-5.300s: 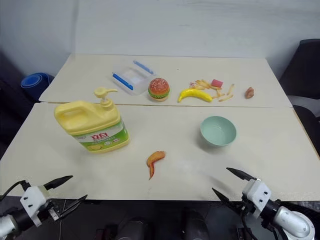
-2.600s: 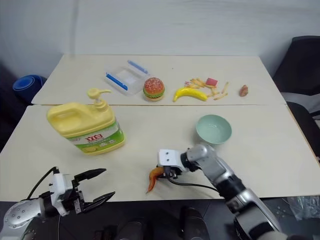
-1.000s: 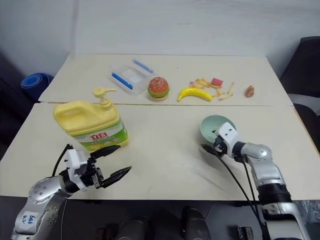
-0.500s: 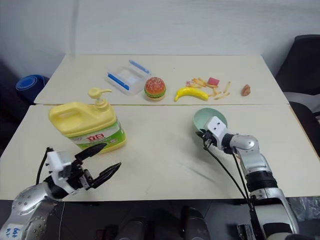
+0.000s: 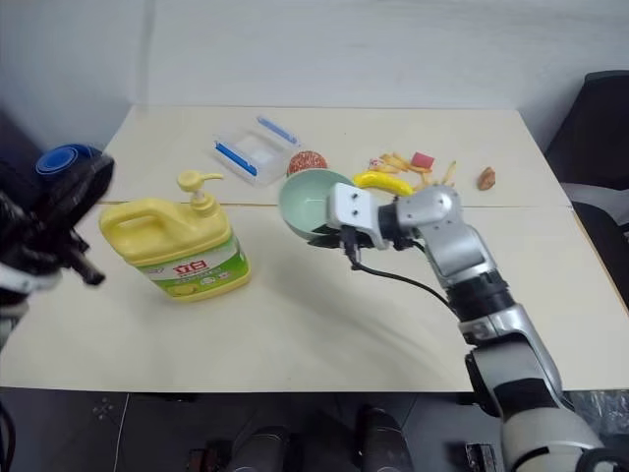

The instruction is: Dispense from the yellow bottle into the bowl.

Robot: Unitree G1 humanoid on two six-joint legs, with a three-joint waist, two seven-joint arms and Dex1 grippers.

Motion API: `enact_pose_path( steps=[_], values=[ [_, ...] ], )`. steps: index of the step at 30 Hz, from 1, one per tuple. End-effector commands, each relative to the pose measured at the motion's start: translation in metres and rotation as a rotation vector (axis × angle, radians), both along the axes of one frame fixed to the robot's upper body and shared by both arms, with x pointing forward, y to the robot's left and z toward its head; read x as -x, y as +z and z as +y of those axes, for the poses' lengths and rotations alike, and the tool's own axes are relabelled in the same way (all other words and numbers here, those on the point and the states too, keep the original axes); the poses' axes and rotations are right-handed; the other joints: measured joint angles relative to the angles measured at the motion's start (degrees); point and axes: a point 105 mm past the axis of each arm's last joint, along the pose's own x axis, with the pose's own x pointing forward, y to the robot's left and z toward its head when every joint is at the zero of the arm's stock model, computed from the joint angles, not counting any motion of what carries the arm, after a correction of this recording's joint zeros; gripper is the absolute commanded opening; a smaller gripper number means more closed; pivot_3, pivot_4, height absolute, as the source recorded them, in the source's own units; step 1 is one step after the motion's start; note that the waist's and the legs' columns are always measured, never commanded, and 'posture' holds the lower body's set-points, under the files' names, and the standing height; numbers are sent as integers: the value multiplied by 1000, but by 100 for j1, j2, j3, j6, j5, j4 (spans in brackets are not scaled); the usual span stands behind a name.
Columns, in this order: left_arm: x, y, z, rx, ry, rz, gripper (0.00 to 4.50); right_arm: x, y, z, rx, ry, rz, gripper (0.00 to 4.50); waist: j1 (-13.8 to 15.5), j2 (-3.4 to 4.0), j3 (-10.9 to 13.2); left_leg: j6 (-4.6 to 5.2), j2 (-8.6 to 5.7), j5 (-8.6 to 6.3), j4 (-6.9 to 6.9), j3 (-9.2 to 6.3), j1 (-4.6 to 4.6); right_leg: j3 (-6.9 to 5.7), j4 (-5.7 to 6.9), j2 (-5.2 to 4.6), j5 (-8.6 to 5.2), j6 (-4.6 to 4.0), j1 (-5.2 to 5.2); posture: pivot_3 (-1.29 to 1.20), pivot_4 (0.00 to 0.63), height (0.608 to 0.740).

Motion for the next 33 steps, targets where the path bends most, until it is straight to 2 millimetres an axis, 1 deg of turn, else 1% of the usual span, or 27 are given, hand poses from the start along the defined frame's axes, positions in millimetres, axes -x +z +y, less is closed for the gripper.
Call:
enact_pose_path(
  steps=[1, 2, 5, 8, 11, 13, 21, 27, 30, 33],
  values=[
    [-24, 1, 1, -25, 21, 37, 41, -4, 31, 22, -3, 24, -76, 0, -17, -1, 0, 0, -2, 2, 0, 2, -3, 0, 0, 2, 1, 1, -4, 0, 150, 740],
    [-31, 1, 2, -22, 29, 53, 41, -6, 36, 28, -1, 27, -88, 0, -26, -1, 0, -1, -2, 3, 0, 4, -3, -1, 1, 4, 1, 1, -5, 0, 150, 740],
    [-44, 0, -4, -20, -1, 86, 41, -8, 50, 44, -11, 35, -107, 0, -75, -7, -3, -3, 3, 2, -5, 0, -3, -11, 1, 10, 1, 1, -7, 0, 150, 740],
    [-52, -6, -13, -33, -38, 132, 41, -6, 59, 54, -6, 58, -115, 0, -128, -14, -3, -5, 3, 2, -5, -6, -6, -15, 1, 4, 1, 2, -7, 0, 150, 740],
    [-57, -8, -17, -35, -50, 162, 41, 1, 63, 62, 16, 105, -106, 0, -145, -15, -3, -7, 2, 3, -4, -6, -6, -13, 1, 1, 1, 2, -6, 0, 150, 740],
    [-57, -9, -20, -41, -63, 172, 41, 5, 65, 65, 28, 126, -95, 0, -148, -15, -3, -12, 4, 6, -4, -5, -5, -12, 1, 2, 1, 2, -7, 0, 150, 740],
    [-69, -25, -19, -79, -12, 282, 41, 18, 62, 69, 65, 184, -42, 0, -149, -16, -3, -25, 8, 12, -4, -6, -5, -10, 2, 3, 1, 2, -7, 0, 150, 740],
    [-76, -34, -22, -99, 12, 341, 41, 21, 60, 70, 84, 191, -35, 0, -141, -17, -4, -25, 5, 12, -4, -8, -4, -10, 4, 0, 1, 2, -7, 0, 150, 740],
    [-80, -49, -23, -125, 29, 428, 41, 21, 60, 72, 85, 195, -34, 0, -144, -17, -4, -25, 4, 12, -4, -8, -2, -10, 6, -1, 1, 2, -6, 0, 150, 740],
    [-79, -61, -24, -164, 39, 489, 41, 22, 59, 73, 85, 198, -31, 0, -149, -17, -4, -25, 4, 12, -4, -7, 3, -6, 13, -1, 1, 2, -5, 0, 150, 740]
  ],
)
